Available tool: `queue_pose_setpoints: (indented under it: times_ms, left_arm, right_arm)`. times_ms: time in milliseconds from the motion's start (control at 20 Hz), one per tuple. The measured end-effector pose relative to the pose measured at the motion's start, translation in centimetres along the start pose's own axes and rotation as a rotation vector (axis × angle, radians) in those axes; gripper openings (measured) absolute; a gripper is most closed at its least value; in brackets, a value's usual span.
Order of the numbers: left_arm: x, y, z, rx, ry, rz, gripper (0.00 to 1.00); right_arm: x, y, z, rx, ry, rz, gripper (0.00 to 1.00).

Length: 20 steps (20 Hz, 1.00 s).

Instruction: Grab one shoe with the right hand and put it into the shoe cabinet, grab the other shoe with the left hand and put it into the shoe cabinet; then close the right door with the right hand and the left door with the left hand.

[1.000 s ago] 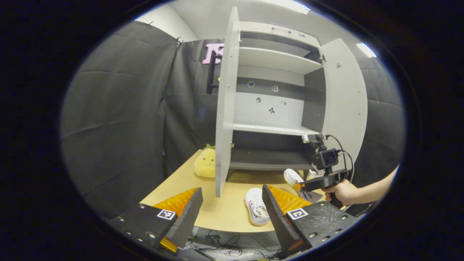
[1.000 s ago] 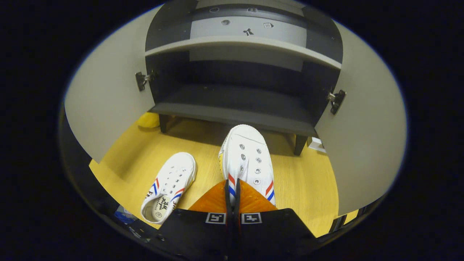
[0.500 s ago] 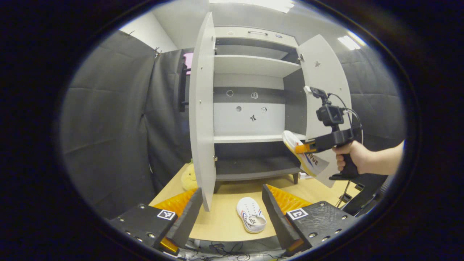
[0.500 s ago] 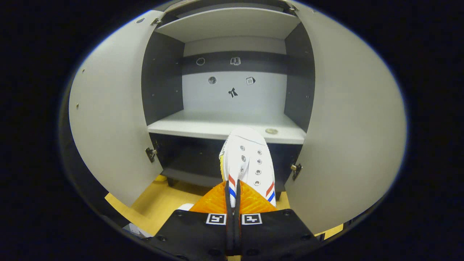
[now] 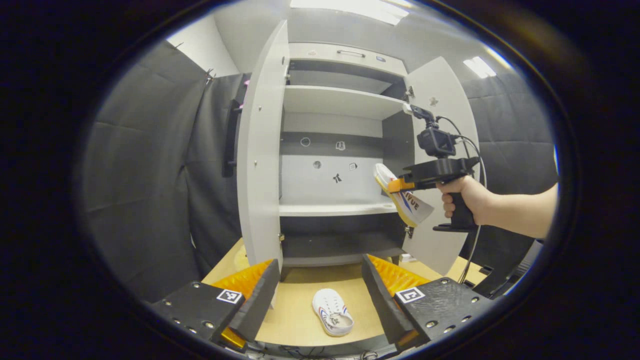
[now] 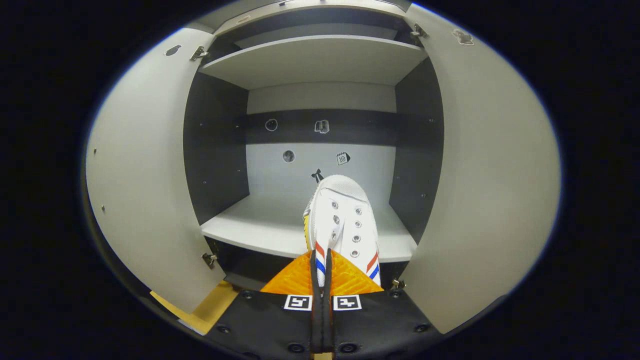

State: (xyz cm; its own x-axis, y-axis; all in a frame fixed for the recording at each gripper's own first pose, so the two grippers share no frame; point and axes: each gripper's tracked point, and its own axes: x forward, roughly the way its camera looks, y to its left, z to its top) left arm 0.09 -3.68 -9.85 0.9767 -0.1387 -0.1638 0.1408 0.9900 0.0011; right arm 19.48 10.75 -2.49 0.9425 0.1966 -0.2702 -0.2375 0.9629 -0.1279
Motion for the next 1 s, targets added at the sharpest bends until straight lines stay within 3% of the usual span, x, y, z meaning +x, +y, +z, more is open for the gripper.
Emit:
queue_pose_setpoints:
  times_ms: [250,500,1000]
  left_arm:
    - [0.8,0.4,0.5,0.004,-0.005,0.038,0.94]
    - [1.6,1.2,0.7,-0.015,0.001,0.126,0.95]
    - [2.3,2.7,2.1,-0.007,0.004,0.302,0.94]
  right_arm:
    - [4.4,-0.5,4.0,0.021,-0.048,0.016,0.01]
    - [8.7,-1.5,6.6,0.032,-0.074,0.029,0.01]
    - [16.8,-2.3,4.0,0.119,0.029,0.049,0.01]
